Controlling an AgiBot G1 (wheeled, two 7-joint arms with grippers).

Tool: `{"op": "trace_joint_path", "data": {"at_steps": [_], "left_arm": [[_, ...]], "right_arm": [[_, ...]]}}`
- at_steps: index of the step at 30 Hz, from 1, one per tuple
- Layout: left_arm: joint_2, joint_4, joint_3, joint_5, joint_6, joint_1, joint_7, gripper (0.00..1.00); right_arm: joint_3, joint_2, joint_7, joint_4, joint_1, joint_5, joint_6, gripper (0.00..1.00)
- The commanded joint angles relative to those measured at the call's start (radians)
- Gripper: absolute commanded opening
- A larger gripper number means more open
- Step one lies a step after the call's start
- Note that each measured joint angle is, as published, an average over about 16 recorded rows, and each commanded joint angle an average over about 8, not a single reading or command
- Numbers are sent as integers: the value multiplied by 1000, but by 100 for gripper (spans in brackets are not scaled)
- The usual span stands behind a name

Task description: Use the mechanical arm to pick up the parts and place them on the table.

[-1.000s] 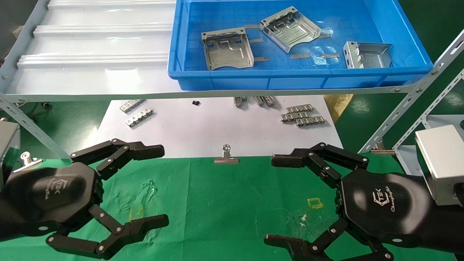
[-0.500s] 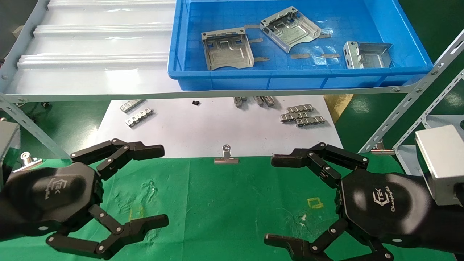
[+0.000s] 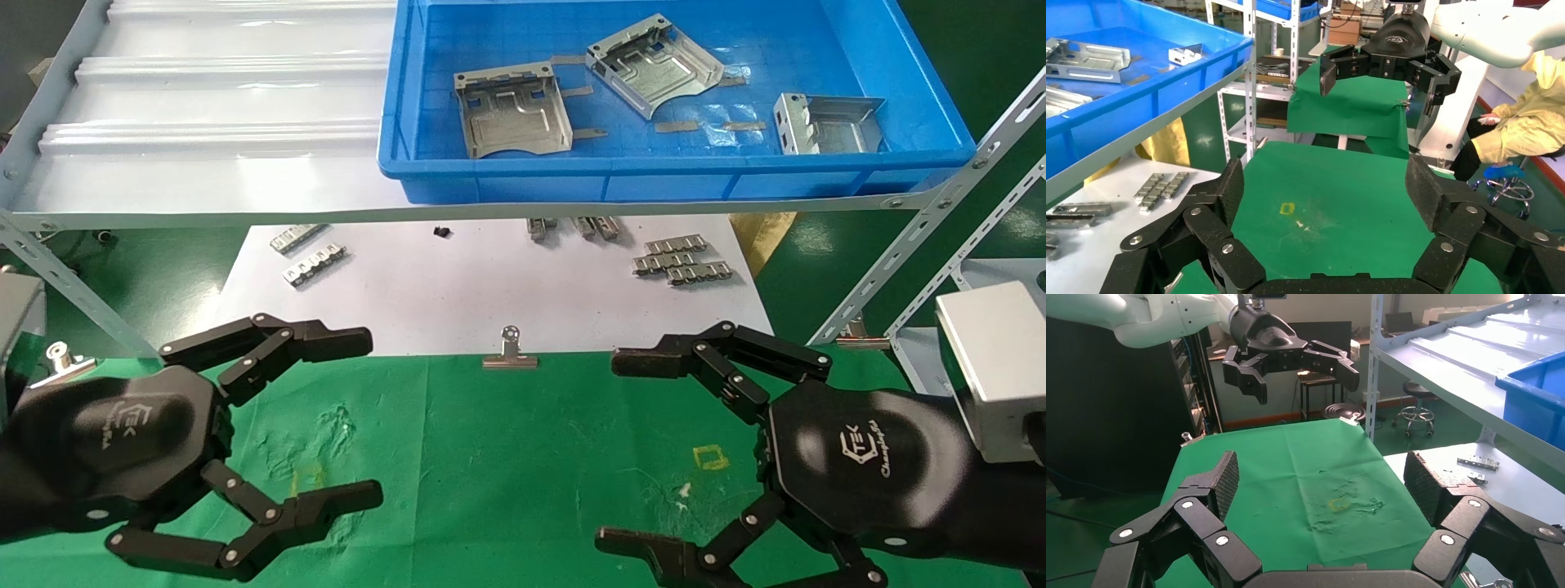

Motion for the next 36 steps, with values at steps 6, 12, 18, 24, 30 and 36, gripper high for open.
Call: {"op": "trace_joint_path", "data": {"at_steps": [6,12,18,24,30,36], "left_arm": [[0,0,0,0,0,0,0,0],[0,0,0,0,0,0,0,0],[0,0,0,0,0,0,0,0],[0,0,0,0,0,0,0,0],[0,0,0,0,0,0,0,0],[0,0,0,0,0,0,0,0]], "right_arm": [[0,0,0,0,0,0,0,100],[0,0,0,0,0,0,0,100],[0,0,0,0,0,0,0,100],[0,0,0,0,0,0,0,100],[3,1,-7,6,19,-18,15,100],[-10,-30,38,34,148,-133,145,100]]}}
